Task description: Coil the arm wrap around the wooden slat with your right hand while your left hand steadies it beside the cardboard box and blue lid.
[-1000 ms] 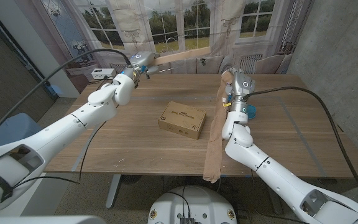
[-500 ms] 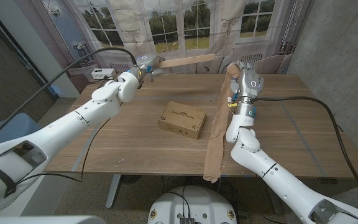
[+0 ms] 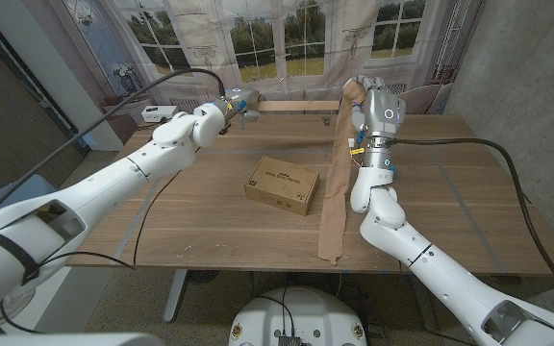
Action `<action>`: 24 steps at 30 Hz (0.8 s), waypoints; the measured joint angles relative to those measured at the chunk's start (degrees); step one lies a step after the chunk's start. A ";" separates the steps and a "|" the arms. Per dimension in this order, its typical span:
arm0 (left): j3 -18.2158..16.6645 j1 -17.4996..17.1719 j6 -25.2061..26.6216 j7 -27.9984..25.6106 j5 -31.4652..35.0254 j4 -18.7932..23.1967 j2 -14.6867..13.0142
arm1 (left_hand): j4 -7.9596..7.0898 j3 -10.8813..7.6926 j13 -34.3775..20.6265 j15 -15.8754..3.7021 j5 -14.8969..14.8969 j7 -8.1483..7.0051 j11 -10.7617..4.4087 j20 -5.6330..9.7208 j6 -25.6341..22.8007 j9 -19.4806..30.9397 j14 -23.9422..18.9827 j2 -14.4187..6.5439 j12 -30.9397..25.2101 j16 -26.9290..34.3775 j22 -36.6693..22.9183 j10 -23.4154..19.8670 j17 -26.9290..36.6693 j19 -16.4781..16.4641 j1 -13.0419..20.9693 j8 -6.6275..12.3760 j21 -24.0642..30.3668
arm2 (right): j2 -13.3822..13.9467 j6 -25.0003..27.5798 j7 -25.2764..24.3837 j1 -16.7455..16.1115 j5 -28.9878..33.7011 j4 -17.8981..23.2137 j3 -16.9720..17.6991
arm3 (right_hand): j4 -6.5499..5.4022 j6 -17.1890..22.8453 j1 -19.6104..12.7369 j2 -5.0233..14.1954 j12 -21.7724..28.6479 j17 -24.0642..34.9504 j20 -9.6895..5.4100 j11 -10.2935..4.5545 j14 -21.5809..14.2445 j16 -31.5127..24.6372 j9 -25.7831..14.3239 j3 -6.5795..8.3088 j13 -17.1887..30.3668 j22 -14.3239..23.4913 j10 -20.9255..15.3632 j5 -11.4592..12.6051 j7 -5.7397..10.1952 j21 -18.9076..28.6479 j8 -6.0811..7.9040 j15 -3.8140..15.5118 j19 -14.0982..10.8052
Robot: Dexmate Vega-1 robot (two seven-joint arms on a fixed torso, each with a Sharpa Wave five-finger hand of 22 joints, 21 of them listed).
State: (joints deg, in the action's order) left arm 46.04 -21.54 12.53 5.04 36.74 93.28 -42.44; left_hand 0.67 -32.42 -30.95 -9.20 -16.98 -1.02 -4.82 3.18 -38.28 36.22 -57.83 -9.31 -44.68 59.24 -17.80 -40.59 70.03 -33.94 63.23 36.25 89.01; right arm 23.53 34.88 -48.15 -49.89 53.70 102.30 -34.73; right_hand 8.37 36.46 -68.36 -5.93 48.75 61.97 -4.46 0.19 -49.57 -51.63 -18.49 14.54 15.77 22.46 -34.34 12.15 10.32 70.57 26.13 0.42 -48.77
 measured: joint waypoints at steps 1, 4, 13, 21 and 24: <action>0.33 0.53 -0.18 0.71 0.11 -0.26 0.24 | 0.00 0.00 0.00 0.15 0.00 0.00 0.00 0.00 0.00 0.01 0.15 0.00 0.00 0.00 0.00 0.00 0.00 0.00 0.00 0.00 0.00 | 0.00 0.00 0.00 0.15 0.00 -0.04 -0.02 | 0.00 0.00 0.00 0.00 0.00 0.01 0.00 0.00 0.00 0.25 0.00 0.00 0.00 -0.12 0.00 0.03 0.00 0.04 0.00 0.00 0.00; 0.89 1.56 -0.56 1.62 0.35 -0.78 0.74 | 0.00 0.00 0.00 0.30 -0.05 0.00 0.00 -0.11 0.00 0.04 0.31 0.00 0.00 0.00 0.23 0.00 0.00 0.36 0.00 0.00 0.00 | -0.04 -0.73 0.65 1.15 1.10 -0.36 -0.14 | 0.00 0.00 0.00 0.00 0.00 0.22 0.00 0.00 0.00 0.40 0.00 0.00 0.00 -0.40 0.00 0.39 0.00 0.42 -0.01 0.00 0.00; 1.86 3.31 -1.63 2.65 0.76 -2.03 1.78 | -0.01 -0.01 0.00 0.40 -0.25 -0.30 0.00 -0.10 -0.30 0.03 1.02 0.31 -0.04 0.00 0.48 0.00 0.00 1.32 -0.31 0.24 0.20 | -0.75 -2.11 2.21 5.09 3.69 -1.91 -0.62 | 0.00 0.00 0.00 0.00 -0.05 0.67 0.00 -0.01 0.00 0.83 0.00 0.00 0.00 -1.21 -0.01 0.44 0.00 1.29 -0.03 0.00 0.00; 2.53 4.67 -2.12 3.23 1.36 -2.27 2.32 | -0.04 -0.04 0.00 0.71 -0.68 -0.63 -0.01 -0.11 -0.63 0.00 1.33 0.46 -0.12 0.00 0.91 0.00 0.00 1.95 -0.46 0.24 0.20 | -1.51 -3.13 3.97 8.52 6.45 -3.21 -0.71 | 0.00 0.01 0.00 0.00 -0.25 1.07 0.00 -0.01 0.00 1.65 0.00 0.01 0.00 -2.20 -0.01 0.43 0.00 2.23 -0.35 0.00 0.00; 2.59 4.86 -2.16 3.35 1.55 -2.11 2.37 | -0.04 -0.04 0.00 0.60 -0.68 -0.84 -0.01 -0.10 -0.83 -0.01 1.44 0.46 -0.14 0.00 1.06 0.00 0.00 1.95 -0.46 0.23 0.20 | -1.72 -3.22 4.38 9.68 7.14 -3.61 -0.69 | 0.00 0.01 0.00 0.00 -0.39 1.32 0.00 -0.01 0.00 1.95 0.00 0.01 0.00 -2.68 -0.01 0.43 0.00 2.47 -0.36 0.00 0.00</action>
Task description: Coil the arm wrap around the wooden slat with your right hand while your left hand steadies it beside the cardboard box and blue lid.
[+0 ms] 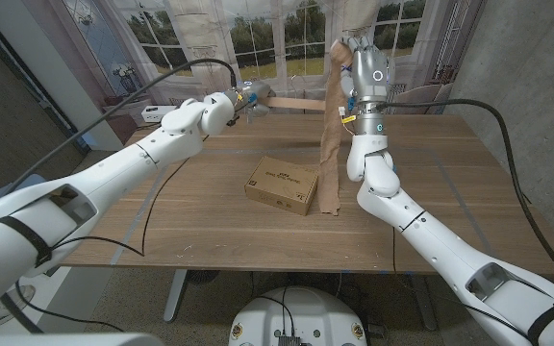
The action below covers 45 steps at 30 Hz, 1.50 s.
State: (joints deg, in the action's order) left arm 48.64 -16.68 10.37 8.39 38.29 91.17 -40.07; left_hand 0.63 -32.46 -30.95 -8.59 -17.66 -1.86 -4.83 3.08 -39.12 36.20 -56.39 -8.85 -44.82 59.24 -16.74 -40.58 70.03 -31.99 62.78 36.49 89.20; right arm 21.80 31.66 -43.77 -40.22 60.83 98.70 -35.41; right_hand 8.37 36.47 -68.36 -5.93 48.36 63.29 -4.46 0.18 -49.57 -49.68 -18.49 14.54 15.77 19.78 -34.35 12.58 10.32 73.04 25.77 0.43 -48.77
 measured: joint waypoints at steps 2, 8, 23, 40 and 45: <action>0.00 0.00 -0.01 0.08 0.14 0.00 0.00 | 0.00 0.00 0.00 0.00 0.00 -0.09 0.00 -0.22 -0.09 0.00 0.00 0.00 -0.04 0.00 0.16 0.00 0.00 0.22 0.00 0.00 0.00 | -0.10 0.00 0.00 0.76 0.00 -0.25 0.04 | 0.00 0.00 0.00 0.00 -0.06 0.03 0.00 -0.04 0.00 0.46 0.00 0.00 0.00 -0.31 -0.04 0.00 0.00 0.32 0.00 0.00 0.00; 0.44 0.68 -0.28 0.38 0.63 0.04 0.44 | -0.19 0.17 0.00 0.31 -0.45 -0.09 -0.01 -0.11 -0.08 0.05 0.31 0.23 -0.22 0.00 0.53 0.01 0.00 0.51 -0.23 -0.01 0.00 | -0.34 -0.01 1.61 3.43 2.31 -0.92 0.09 | 0.00 0.01 0.00 0.00 -0.27 0.27 0.00 -0.08 0.00 1.16 0.00 0.00 0.00 -1.40 -0.08 -0.01 0.00 1.22 -0.21 0.00 0.00; 1.67 1.33 -0.83 -0.31 2.71 -0.72 1.40 | -0.26 0.24 0.00 0.32 -1.24 -0.40 -0.32 -0.11 -0.37 0.90 0.72 0.68 -1.20 0.00 0.32 0.32 0.00 0.50 -0.69 0.76 0.41 | -0.68 0.60 5.01 8.60 5.60 -2.31 0.39 | 0.00 1.54 0.00 0.00 -0.53 0.87 0.00 -0.08 0.00 2.03 0.00 0.00 0.01 -3.45 -0.09 -0.15 1.14 2.70 -0.83 0.00 0.00; 2.23 0.57 0.31 -0.68 4.26 -0.32 1.68 | -0.25 0.23 -0.07 0.03 -2.77 -0.42 -1.23 -0.10 0.65 3.19 0.43 0.67 -2.20 0.39 -2.42 1.23 0.14 0.50 -1.57 2.12 0.62 | -1.50 1.60 7.89 13.61 7.74 -5.22 0.15 | 0.00 2.66 0.01 0.00 -0.94 1.87 0.00 -0.08 0.00 3.26 0.00 0.01 0.09 -5.91 -0.10 0.24 1.27 4.54 -1.16 0.00 0.00; 2.24 0.20 0.27 -1.05 4.29 -0.04 1.55 | -0.25 0.23 -0.07 0.21 -3.16 -0.62 -1.23 -0.10 0.45 3.20 0.61 0.67 -2.30 0.39 -2.14 1.23 0.14 0.50 -1.57 2.11 0.42 | -1.79 1.71 8.62 15.25 8.02 -6.30 -0.16 | 0.00 2.67 0.01 0.01 -1.12 1.92 0.00 -0.08 0.00 3.77 0.00 0.01 0.11 -6.48 -0.10 0.25 1.28 4.98 -1.16 0.00 0.00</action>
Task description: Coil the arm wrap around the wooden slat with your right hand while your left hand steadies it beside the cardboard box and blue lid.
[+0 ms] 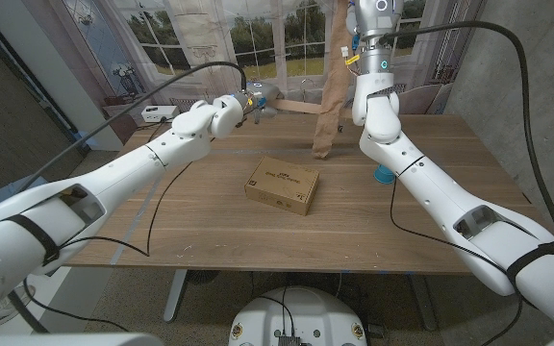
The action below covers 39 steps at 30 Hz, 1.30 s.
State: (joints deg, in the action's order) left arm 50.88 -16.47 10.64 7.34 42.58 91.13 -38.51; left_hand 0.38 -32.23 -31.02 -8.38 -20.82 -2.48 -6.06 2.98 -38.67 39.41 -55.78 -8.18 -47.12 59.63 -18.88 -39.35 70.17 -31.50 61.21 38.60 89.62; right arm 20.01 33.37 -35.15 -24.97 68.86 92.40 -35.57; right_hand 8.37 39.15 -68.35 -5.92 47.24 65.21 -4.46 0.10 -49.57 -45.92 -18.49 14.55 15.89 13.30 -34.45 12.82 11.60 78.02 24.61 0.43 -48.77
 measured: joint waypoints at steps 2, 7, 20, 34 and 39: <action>0.00 -0.18 -0.10 -0.10 0.00 0.19 -0.09 | 0.00 0.00 0.00 0.00 -0.17 0.00 0.00 0.00 0.00 0.00 0.00 -0.01 -0.11 0.00 0.02 0.00 0.00 0.00 -0.01 0.00 -0.07 | -0.08 0.00 0.10 0.39 0.05 -0.28 -0.13 | 0.00 0.30 0.00 0.00 -0.01 0.17 0.00 0.00 0.00 0.01 0.00 0.00 0.02 -0.25 0.00 0.00 0.30 0.00 -0.01 0.00 0.00; 0.00 -0.51 -0.37 -0.15 0.00 0.71 -0.28 | 0.00 0.00 0.00 0.00 -0.41 -0.02 0.00 0.00 -0.01 0.01 0.00 -0.07 -0.14 0.00 0.34 0.00 0.00 0.00 -0.08 0.42 -0.22 | -0.64 0.00 1.00 2.37 0.42 -1.98 -0.82 | 0.00 1.11 0.00 0.00 -0.56 0.25 0.00 0.19 0.00 0.01 0.00 0.00 0.03 -0.57 -2.01 0.00 0.27 0.45 -0.06 0.00 0.00; -1.95 -2.75 -1.40 0.12 -2.87 3.68 -2.04 | -0.25 0.25 0.00 0.51 -1.31 -0.41 -0.01 -0.20 -0.21 0.02 0.72 0.17 -0.32 0.45 1.08 0.01 -0.16 0.62 -0.31 0.51 -0.43 | -2.10 -0.66 2.76 6.02 -0.87 -6.17 -1.87 | 0.00 1.22 0.00 0.00 -0.90 0.73 0.00 0.19 -0.01 0.45 0.00 0.00 0.03 -1.59 -2.01 -0.03 0.37 1.33 -0.48 0.00 0.00; -5.16 -5.56 -3.05 0.36 -7.47 7.65 -4.49 | -0.24 0.24 0.00 0.51 -2.16 -0.48 -0.01 -0.20 -0.55 0.02 0.72 0.60 -1.58 0.45 1.41 0.02 -0.16 0.61 -0.75 1.32 -0.43 | -3.49 0.34 3.82 8.81 -4.54 -9.51 -2.32 | 0.00 2.04 0.00 0.00 -1.17 1.80 0.00 0.19 -0.09 0.95 0.00 0.00 0.03 -2.41 -2.01 -0.18 0.35 2.30 -0.84 0.08 0.00; -5.20 -5.69 -3.85 1.59 -8.22 7.69 -4.69 | -0.24 0.24 0.00 0.51 -2.28 -0.48 -0.02 -0.20 -0.55 0.02 0.72 0.60 -1.58 0.45 1.60 0.02 -0.15 0.61 -0.74 1.33 -0.43 | -3.95 1.32 4.00 10.31 -4.68 -10.52 -3.03 | 0.00 2.14 0.00 0.00 -1.22 2.06 0.00 0.19 -0.09 0.95 0.00 0.00 0.03 -2.64 -2.02 -0.19 0.24 2.52 -1.06 0.09 0.00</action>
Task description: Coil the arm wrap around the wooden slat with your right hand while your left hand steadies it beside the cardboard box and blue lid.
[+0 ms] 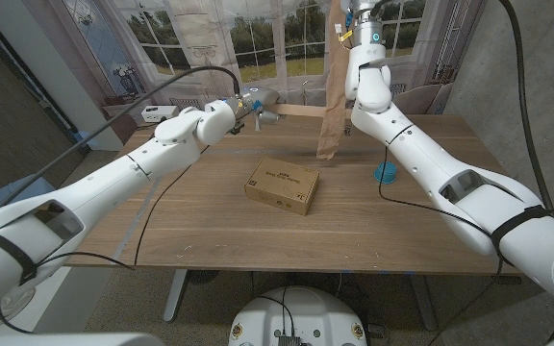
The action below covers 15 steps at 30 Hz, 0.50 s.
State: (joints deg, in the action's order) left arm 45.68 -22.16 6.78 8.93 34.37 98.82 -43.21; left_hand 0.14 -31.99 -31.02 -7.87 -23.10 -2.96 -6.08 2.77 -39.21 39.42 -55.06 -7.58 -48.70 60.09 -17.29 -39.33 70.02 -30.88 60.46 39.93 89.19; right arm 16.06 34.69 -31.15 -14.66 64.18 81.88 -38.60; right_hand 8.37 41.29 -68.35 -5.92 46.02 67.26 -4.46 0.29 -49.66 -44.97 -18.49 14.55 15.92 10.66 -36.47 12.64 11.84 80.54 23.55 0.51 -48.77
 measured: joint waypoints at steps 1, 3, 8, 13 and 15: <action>0.03 0.00 -0.06 0.09 -0.04 -0.04 0.00 | 0.00 0.00 0.00 0.00 -0.21 0.00 0.00 0.00 0.00 0.00 0.00 0.00 0.00 0.00 0.01 0.00 0.00 0.00 0.00 0.00 0.00 | -0.13 0.16 0.07 0.39 0.00 -0.27 -0.23 | 0.00 0.00 0.00 0.00 -0.15 0.01 0.00 0.00 0.00 0.00 0.00 0.00 0.00 -0.01 0.00 0.00 0.00 0.22 0.00 0.00 0.00; 0.18 0.04 -0.39 0.67 -0.27 -0.15 -0.02 | 0.00 0.00 0.00 0.00 -0.22 0.00 0.00 0.00 0.00 0.00 0.00 0.00 0.00 0.11 0.02 0.00 0.00 0.00 0.00 0.00 0.00 | -0.30 0.44 0.23 0.95 0.04 -0.67 -0.50 | 0.00 0.00 0.00 0.00 -0.17 0.02 0.00 0.00 0.00 0.06 0.00 0.00 0.00 -0.01 0.00 0.00 0.00 0.23 0.03 0.00 0.00; 0.56 0.28 -0.97 2.32 -0.89 -0.34 -0.12 | 0.00 0.00 0.00 0.00 -0.46 0.00 -0.05 0.00 0.00 0.00 0.00 0.00 0.00 0.31 0.06 0.05 0.00 0.00 0.00 -0.01 0.00 | -0.91 1.37 0.69 2.52 0.26 -2.13 -1.27 | 0.00 0.00 0.00 0.00 -0.32 0.04 0.00 0.00 0.00 0.27 0.00 0.00 0.01 -0.18 0.00 -0.01 0.00 0.23 0.26 0.00 0.00; 0.37 0.07 -1.29 2.74 -2.17 -0.22 -0.46 | 0.00 0.00 0.00 0.00 -0.54 0.00 -0.06 0.00 0.00 0.00 0.00 -0.01 0.00 0.31 0.28 0.06 0.00 0.00 0.00 -0.02 0.00 | -1.32 2.04 1.12 3.60 0.25 -3.28 -1.74 | 0.01 0.00 0.00 0.00 -0.43 0.27 0.00 0.00 0.00 0.47 0.00 0.01 0.01 -0.27 0.00 -0.03 -0.01 0.66 0.27 0.00 0.00; 0.01 -0.22 -1.32 2.63 -2.74 -0.02 -0.64 | 0.00 0.00 0.00 0.00 -0.54 0.00 -0.06 0.00 0.00 0.01 0.00 -0.01 -0.01 0.31 0.28 0.06 0.00 0.00 0.00 -0.03 0.00 | -1.34 2.20 1.30 3.70 0.04 -3.52 -1.82 | 0.18 0.00 0.00 0.00 -0.43 0.27 0.00 0.00 0.00 0.61 0.00 0.18 0.02 -0.27 0.00 -0.06 -0.01 0.66 0.27 0.00 0.00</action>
State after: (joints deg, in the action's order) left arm 45.68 -22.38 5.46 11.57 31.63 98.80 -43.84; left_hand 0.14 -31.99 -31.02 -7.88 -23.65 -2.96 -6.13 2.77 -39.22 39.43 -55.07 -7.59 -48.71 60.40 -17.01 -39.27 70.02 -30.89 60.47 39.90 89.19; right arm 14.73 36.90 -29.86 -10.96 64.21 78.36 -40.42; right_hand 8.55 41.29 -68.35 -5.92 45.58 67.53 -4.46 0.29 -49.66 -44.36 -18.49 14.73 15.94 10.39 -36.47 12.58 11.83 81.20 23.82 0.51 -48.77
